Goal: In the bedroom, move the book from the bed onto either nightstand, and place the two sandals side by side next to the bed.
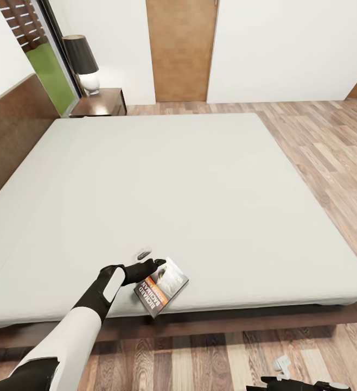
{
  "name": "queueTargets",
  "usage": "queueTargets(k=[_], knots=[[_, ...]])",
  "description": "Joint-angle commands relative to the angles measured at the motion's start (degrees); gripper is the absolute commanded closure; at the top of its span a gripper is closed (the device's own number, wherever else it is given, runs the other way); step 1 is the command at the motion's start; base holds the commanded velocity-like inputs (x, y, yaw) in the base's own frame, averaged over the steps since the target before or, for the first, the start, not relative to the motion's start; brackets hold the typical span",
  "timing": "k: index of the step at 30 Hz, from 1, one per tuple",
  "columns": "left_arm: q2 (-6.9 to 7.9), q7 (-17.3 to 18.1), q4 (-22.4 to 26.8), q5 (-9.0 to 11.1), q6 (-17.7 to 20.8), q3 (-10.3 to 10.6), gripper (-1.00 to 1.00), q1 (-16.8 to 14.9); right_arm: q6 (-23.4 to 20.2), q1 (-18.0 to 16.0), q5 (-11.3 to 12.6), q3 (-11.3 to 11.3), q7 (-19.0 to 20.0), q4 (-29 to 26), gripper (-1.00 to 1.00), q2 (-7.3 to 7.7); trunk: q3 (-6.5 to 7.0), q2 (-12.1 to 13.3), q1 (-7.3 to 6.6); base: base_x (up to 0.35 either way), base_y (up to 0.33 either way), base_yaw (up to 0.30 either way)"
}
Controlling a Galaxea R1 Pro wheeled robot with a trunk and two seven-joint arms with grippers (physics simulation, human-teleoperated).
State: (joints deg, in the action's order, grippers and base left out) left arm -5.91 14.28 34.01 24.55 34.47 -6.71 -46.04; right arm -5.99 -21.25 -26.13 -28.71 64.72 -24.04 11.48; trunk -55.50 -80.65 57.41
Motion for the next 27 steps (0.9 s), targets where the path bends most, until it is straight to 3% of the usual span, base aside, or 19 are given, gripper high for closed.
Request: queueTargets(k=[1,27], knots=[[-0.07,0.1,0.0,-0.1,0.5,-0.4,-1.0,0.0,-0.6,-0.1,-0.3,-0.5,0.4,-0.1,-1.0,-0.06,-0.04,0.0,0.0,0.0,0.0,0.0],[-0.07,0.1,0.0,-0.1,0.5,-0.4,-1.0,0.0,-0.5,-0.1,-0.3,-0.5,0.4,-0.1,-1.0,-0.06,-0.04,0.0,0.0,0.0,0.0,0.0]])
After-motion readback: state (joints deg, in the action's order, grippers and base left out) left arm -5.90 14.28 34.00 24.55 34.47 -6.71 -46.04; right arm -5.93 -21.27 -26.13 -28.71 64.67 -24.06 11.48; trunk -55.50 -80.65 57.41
